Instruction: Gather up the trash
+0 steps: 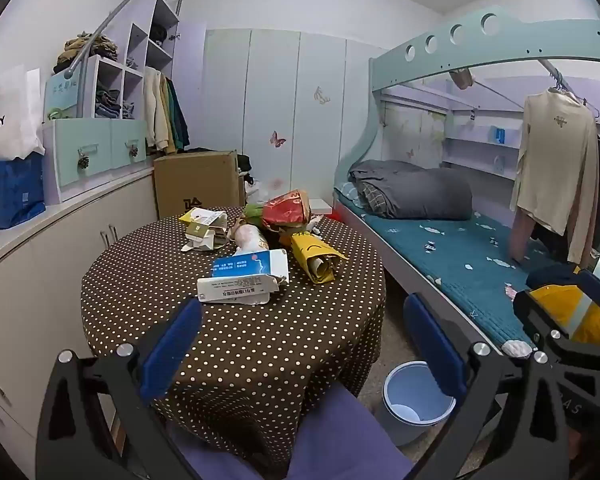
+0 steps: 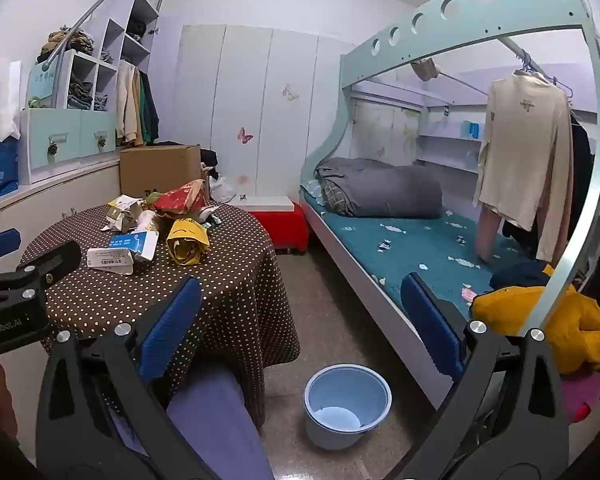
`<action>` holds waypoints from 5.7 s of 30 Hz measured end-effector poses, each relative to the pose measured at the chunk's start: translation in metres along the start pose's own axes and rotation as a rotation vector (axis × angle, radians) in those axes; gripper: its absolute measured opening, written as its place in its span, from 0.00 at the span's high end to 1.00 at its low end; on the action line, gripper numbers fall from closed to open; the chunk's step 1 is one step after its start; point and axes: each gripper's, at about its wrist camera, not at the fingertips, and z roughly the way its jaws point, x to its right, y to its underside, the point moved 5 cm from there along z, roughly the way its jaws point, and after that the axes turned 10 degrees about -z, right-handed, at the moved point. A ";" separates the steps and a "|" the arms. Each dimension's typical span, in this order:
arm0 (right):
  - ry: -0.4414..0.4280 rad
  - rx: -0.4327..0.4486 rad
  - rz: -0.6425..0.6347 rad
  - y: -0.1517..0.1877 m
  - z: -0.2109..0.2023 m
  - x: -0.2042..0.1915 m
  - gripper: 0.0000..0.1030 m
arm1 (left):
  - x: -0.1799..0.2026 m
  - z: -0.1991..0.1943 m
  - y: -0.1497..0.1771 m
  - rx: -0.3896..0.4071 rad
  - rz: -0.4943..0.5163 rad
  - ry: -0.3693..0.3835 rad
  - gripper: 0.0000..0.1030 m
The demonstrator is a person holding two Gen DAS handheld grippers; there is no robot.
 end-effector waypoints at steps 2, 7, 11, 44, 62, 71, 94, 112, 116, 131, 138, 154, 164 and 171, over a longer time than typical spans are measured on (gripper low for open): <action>-0.007 -0.013 0.005 0.001 0.001 0.000 0.05 | 0.000 0.000 0.000 0.000 -0.003 0.005 0.04; -0.007 -0.013 0.001 0.002 0.002 0.000 0.05 | -0.001 -0.003 -0.005 -0.005 0.002 0.007 0.04; -0.010 -0.010 -0.003 0.002 0.000 -0.002 0.05 | -0.002 -0.002 -0.003 -0.002 0.002 0.013 0.04; -0.040 -0.032 0.043 0.008 0.007 -0.005 0.05 | 0.008 -0.003 0.007 -0.008 0.000 0.009 0.04; -0.035 -0.032 0.034 0.007 0.005 -0.008 0.05 | 0.001 -0.005 0.007 -0.013 -0.015 0.007 0.04; -0.040 -0.036 0.031 0.006 0.007 -0.009 0.05 | -0.002 -0.002 0.006 -0.022 -0.025 0.005 0.04; -0.049 -0.079 0.032 0.003 0.016 -0.012 0.05 | -0.012 0.004 0.003 -0.036 -0.043 -0.015 0.04; -0.140 -0.187 -0.001 -0.035 0.079 -0.043 0.05 | -0.046 0.061 -0.039 -0.123 -0.109 -0.112 0.04; -0.173 -0.223 0.003 -0.040 0.103 -0.053 0.05 | -0.055 0.082 -0.045 -0.159 -0.121 -0.142 0.04; -0.218 -0.374 0.008 -0.037 0.185 -0.078 0.05 | -0.076 0.183 -0.025 -0.421 -0.133 -0.155 0.04; -0.226 -0.419 0.008 -0.029 0.201 -0.082 0.05 | -0.079 0.210 -0.006 -0.495 -0.134 -0.143 0.04; -0.232 -0.467 0.008 -0.020 0.215 -0.088 0.05 | -0.073 0.223 -0.015 -0.470 -0.107 -0.020 0.51; -0.248 -0.481 0.021 -0.015 0.214 -0.088 0.06 | -0.075 0.198 -0.017 -0.448 -0.064 0.006 0.98; -0.259 -0.485 0.027 -0.012 0.214 -0.088 0.06 | -0.108 0.169 -0.019 -0.457 -0.086 -0.034 0.91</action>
